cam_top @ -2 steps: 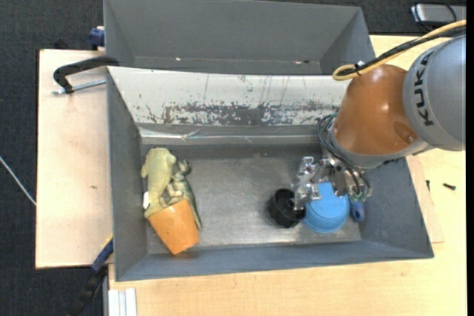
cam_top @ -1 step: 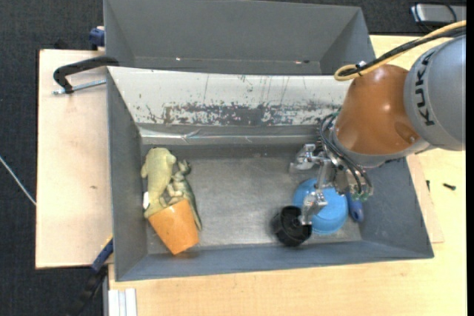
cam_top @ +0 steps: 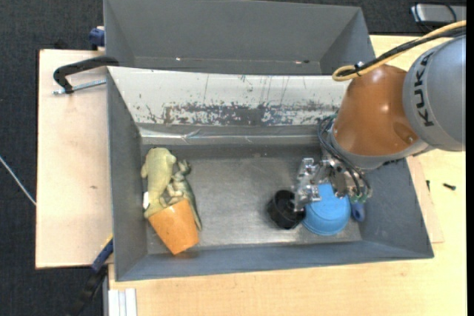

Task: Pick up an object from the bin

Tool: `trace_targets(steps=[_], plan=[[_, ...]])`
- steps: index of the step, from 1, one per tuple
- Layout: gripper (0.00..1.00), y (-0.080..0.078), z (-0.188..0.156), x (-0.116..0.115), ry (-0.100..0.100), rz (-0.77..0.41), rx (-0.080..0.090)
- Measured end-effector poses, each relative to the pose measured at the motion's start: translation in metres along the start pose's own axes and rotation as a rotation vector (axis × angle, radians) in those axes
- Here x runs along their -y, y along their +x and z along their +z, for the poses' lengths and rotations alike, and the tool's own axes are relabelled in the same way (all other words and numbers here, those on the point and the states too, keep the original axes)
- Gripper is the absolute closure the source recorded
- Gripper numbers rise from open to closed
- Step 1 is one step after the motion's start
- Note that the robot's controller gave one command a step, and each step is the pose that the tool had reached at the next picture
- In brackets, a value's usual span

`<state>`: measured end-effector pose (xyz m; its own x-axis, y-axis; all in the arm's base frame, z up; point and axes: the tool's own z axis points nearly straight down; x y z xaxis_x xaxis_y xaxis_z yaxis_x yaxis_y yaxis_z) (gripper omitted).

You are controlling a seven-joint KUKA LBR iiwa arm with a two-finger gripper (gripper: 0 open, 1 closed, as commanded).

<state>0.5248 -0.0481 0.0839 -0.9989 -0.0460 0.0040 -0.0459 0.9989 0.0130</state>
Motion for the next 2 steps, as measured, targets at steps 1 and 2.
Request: trace_targets(steps=[1,2], plan=[[0.0,-0.0027,0.0003,0.0027,0.005,0.004,0.015],[1.0,0.0006,0.0002,0.0007,0.001,0.001,-0.003]])
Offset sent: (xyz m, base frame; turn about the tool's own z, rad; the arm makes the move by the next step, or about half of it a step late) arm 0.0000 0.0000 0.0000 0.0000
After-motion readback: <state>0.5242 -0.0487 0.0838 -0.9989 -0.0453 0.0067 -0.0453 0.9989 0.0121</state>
